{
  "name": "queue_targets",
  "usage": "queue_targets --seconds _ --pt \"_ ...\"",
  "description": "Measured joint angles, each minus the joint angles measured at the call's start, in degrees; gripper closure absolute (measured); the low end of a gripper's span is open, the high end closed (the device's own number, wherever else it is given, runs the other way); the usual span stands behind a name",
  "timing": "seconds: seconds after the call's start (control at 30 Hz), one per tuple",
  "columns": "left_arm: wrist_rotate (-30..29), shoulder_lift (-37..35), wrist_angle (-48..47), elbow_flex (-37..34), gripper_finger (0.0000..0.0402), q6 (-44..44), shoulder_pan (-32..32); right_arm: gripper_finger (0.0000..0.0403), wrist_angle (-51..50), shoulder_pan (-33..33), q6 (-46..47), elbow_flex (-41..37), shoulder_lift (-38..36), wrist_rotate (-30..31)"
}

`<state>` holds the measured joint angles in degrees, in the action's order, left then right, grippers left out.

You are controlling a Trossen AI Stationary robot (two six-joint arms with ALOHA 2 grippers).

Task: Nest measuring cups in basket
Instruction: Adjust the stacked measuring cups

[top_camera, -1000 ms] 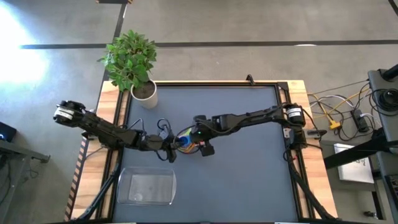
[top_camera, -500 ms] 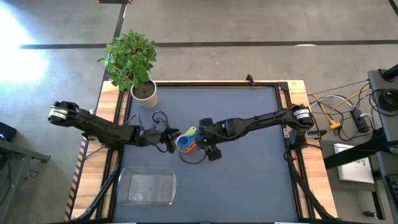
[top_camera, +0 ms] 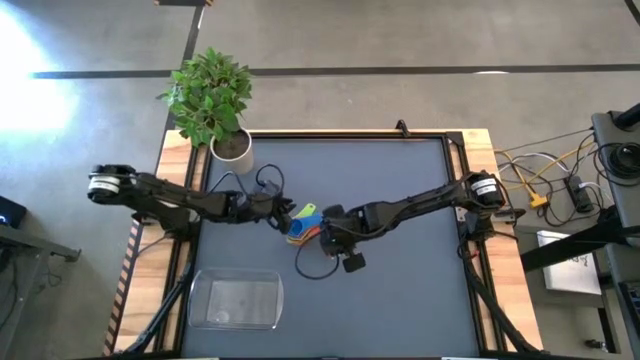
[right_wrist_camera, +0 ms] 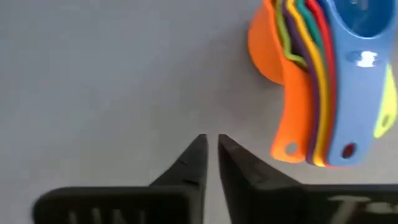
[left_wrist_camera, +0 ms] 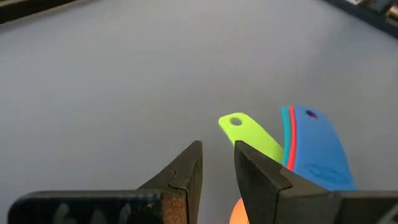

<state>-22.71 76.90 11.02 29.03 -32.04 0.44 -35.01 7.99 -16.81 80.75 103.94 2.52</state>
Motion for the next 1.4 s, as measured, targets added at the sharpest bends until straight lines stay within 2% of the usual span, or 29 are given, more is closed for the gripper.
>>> queue_targets --seconds 0.07,0.2,0.53,0.67,0.77,1.03,1.4 --pt "2.43 1.01 0.52 0.08 0.0326 1.45 0.69 0.0385 0.70 -0.16 -0.67 -0.69 0.00 -0.86" --pt "7.35 3.40 2.59 0.18 0.0326 1.87 2.09 0.0393 2.52 -1.34 -1.04 -2.08 0.07 -1.12" --pt "7.75 8.66 0.49 0.46 0.0330 -2.62 5.71 0.0394 8.27 -5.15 -0.85 -6.91 0.08 -1.47" --pt "8.56 10.09 -0.33 2.22 0.0349 -1.88 6.55 0.0394 11.57 -6.09 -1.10 -7.39 0.51 -2.03" --pt "9.16 10.80 -0.64 4.02 0.0365 -0.17 6.59 0.0394 14.93 -6.64 -1.17 -7.31 1.19 -5.49" --pt "13.34 12.12 -5.87 8.76 0.0388 3.15 6.57 0.0394 17.21 -7.60 -1.24 -6.84 2.25 -5.95" --pt "19.71 18.21 -6.27 12.60 0.0394 5.27 6.61 0.0394 18.22 -9.50 -1.23 -6.41 2.29 -5.40"
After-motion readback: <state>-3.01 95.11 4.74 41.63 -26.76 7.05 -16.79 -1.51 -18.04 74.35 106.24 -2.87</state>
